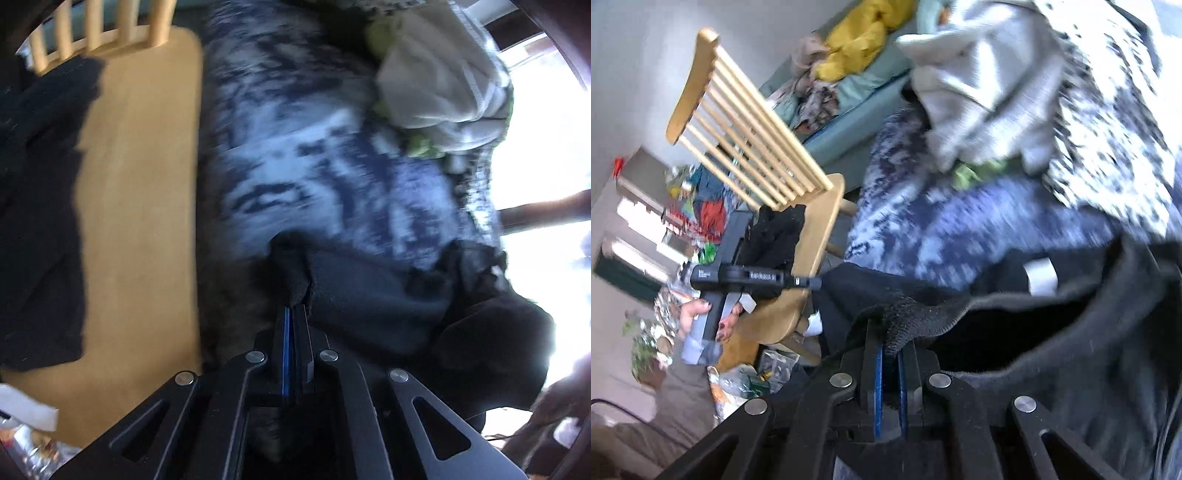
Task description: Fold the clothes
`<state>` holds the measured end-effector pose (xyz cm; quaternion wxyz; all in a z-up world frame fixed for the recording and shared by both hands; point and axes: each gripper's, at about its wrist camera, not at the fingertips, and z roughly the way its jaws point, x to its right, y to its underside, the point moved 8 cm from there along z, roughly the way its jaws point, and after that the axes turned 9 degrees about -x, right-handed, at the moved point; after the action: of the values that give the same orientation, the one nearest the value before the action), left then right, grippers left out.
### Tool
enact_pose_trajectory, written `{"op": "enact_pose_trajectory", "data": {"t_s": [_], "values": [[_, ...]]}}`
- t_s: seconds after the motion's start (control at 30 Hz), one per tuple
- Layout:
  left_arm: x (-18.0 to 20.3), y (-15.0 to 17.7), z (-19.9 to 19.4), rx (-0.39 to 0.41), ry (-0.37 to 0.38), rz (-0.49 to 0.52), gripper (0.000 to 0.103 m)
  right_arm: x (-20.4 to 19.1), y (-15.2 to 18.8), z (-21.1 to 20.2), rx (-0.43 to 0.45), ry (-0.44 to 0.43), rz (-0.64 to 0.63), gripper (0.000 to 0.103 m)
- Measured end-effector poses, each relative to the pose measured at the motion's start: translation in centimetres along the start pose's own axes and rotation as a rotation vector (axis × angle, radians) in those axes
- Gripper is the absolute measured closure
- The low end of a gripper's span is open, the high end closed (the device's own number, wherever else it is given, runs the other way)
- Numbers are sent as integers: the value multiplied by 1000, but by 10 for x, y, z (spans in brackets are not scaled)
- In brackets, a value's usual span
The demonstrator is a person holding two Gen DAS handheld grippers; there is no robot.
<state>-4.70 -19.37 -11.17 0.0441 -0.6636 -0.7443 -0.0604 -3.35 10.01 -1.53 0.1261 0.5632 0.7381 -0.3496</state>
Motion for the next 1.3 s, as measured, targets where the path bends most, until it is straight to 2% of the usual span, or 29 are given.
{"op": "enact_pose_trajectory", "data": {"t_s": [0.1,0.2,0.23,0.27,0.3,0.33,0.37,0.4,0.43,0.47,0.5,0.57,0.63,0.67,0.7,0.77,0.8,0.87,0.9,0.93,0.97,1.03,1.07,1.2,1.3], "values": [[6,0,6,4,-71,25,101,-10,-38,26,-38,1,-39,98],[13,-6,-4,39,-102,26,101,-10,-81,60,-65,47,-37,95],[13,-6,-12,57,-116,24,99,-3,-97,76,-78,78,-15,92],[13,-6,-20,76,-130,22,98,8,-108,91,-104,111,12,78],[14,-3,-31,98,-126,31,89,20,-113,101,-131,142,51,72],[15,2,-43,117,-112,46,71,32,-116,111,-157,172,93,67],[18,8,-51,130,-96,67,58,40,-113,113,-166,175,112,67],[24,16,-55,131,-72,100,32,45,-108,112,-169,168,123,67],[31,25,-57,127,-44,137,16,51,-103,111,-173,162,134,66],[39,34,-59,122,-15,174,16,54,-97,107,-172,148,139,66],[44,43,-56,95,9,200,16,58,-85,97,-167,126,149,64],[50,61,-42,16,41,231,16,65,-63,72,-142,22,210,50],[48,75,-20,-65,10,237,16,73,-43,45,-105,-81,287,40],[44,82,-6,-108,-30,236,16,77,-35,30,-78,-122,334,36],[42,88,6,-148,-49,236,16,82,-24,15,-50,-131,366,36],[40,99,29,-224,-61,235,16,91,0,-11,-10,-66,376,35],[42,104,39,-259,-42,234,17,97,16,-22,-4,-9,376,35],[46,110,51,-303,-18,234,33,112,53,-47,4,119,376,35],[49,111,55,-316,-15,235,58,121,73,-57,-15,184,376,35],[51,113,60,-336,-4,227,90,129,91,-64,-43,252,373,35],[52,114,63,-358,7,215,99,137,108,-70,-73,321,369,35],[52,115,58,-347,-8,191,99,152,141,-80,-134,442,360,35],[53,117,48,-323,5,181,99,159,156,-82,-157,461,359,35],[52,135,-1,-215,95,134,99,176,210,-81,-221,419,399,35],[38,151,-7,-203,85,69,99,178,229,-82,-217,345,407,35]]}}
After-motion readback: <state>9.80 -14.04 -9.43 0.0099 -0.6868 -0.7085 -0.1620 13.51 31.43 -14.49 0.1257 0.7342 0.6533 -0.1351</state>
